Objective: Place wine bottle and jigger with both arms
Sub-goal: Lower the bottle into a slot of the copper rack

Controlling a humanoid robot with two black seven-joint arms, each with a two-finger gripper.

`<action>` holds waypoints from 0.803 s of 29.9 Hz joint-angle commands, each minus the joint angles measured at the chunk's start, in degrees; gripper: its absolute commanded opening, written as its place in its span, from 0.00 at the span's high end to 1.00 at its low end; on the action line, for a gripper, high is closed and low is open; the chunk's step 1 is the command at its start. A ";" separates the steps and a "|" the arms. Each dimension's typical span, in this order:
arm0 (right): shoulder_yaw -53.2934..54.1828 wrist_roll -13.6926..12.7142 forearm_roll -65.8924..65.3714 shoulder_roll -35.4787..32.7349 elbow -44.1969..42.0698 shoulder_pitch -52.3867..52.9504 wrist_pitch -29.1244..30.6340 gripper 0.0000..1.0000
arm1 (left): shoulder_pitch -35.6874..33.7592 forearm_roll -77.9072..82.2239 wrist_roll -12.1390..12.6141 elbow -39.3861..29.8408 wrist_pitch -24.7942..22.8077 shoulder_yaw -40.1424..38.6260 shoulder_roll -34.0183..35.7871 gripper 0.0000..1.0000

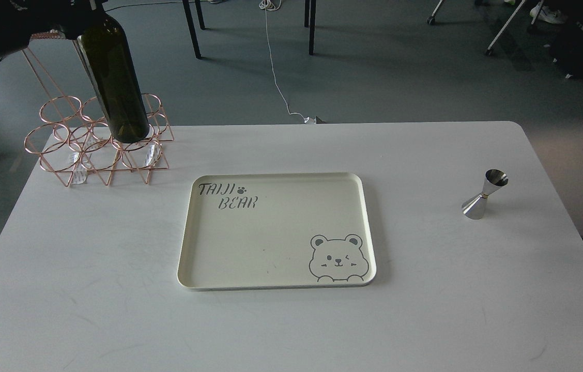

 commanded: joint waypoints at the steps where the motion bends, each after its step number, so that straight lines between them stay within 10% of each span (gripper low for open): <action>1: 0.09 0.00 0.00 -0.02 -0.08 0.00 0.07 0.03 | 0.05 -0.45 0.01 0.84 0.35 1.08 -0.57 0.79; 24: 0.26 0.00 0.00 0.06 -0.17 0.00 -0.02 0.03 | 0.05 -0.18 0.01 2.51 2.20 3.72 -0.57 0.78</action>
